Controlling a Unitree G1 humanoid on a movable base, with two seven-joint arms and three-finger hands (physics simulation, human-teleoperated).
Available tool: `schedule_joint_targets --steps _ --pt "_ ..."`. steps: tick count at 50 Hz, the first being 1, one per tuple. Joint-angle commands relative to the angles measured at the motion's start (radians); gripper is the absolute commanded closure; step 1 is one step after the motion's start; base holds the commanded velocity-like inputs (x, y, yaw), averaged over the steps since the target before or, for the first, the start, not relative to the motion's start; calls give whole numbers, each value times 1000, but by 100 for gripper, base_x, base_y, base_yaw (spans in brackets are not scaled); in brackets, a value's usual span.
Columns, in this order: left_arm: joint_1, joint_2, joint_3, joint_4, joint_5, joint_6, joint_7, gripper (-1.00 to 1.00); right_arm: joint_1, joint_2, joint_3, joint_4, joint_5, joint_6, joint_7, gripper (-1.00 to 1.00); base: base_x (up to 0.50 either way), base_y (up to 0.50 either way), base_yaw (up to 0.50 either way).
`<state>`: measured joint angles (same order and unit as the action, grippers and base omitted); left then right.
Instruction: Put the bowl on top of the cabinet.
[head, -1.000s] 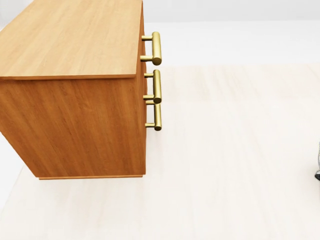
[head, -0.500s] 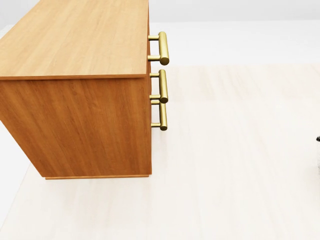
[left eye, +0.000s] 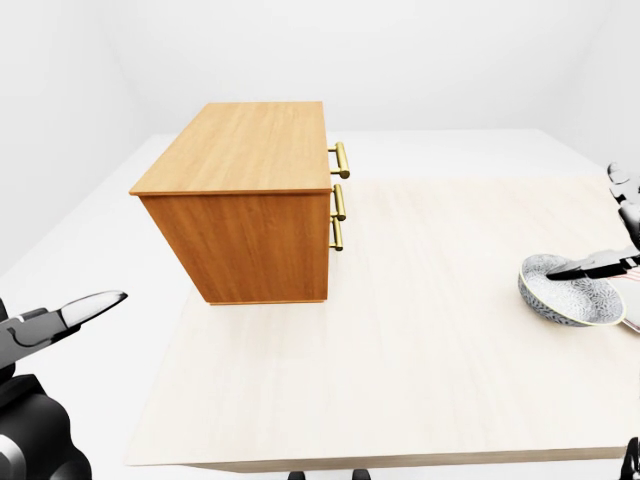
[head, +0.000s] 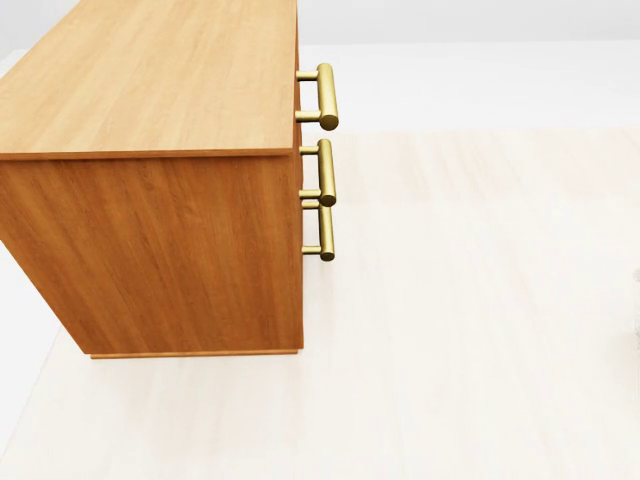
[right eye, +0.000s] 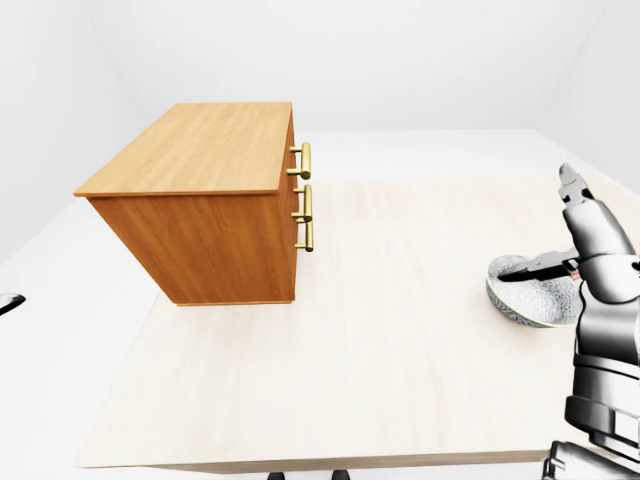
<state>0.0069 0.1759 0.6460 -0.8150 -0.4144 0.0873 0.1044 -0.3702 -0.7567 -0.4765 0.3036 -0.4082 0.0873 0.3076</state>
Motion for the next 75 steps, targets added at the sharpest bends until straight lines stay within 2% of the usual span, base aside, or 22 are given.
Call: schedule_joint_targets --steps 1,3,10,14,26,37,40,47,64,75 --pt "-2 3 0 4 -2 0 2 -100 -183 -182 147 599 -159 0 -44 -100 0 0 0" --pt "-3 3 -1 6 -2 0 2 -100 -201 -198 162 664 -155 0 -49 -100 0 0 0" --pt "-2 3 1 2 -7 0 4 -100 -229 -226 229 837 -179 -57 -77 -100 0 0 0" --pt "0 0 -6 3 0 0 1 -100 -239 -227 247 876 -187 -62 -85 -100 0 0 0" --pt "2 -5 -12 10 7 0 -3 -100 -267 -171 302 951 -226 -50 -131 -100 0 0 0" --pt "5 -9 -20 10 13 0 -8 -100 -304 -93 343 987 -286 -17 -167 -100 0 0 0" --pt "3 -9 -20 14 13 0 -9 -100 -322 -71 348 997 -297 0 -169 -100 0 0 0" --pt "3 -6 -10 8 3 0 -6 -100 -346 -44 360 997 -325 0 -166 -100 0 0 0" --pt "2 -3 -9 11 0 0 -4 -100 -303 4 350 1018 -298 0 -190 -100 0 0 0" --pt "4 -8 -18 16 10 0 -7 -100 -265 -1 341 1025 -274 0 -194 -100 0 0 0"
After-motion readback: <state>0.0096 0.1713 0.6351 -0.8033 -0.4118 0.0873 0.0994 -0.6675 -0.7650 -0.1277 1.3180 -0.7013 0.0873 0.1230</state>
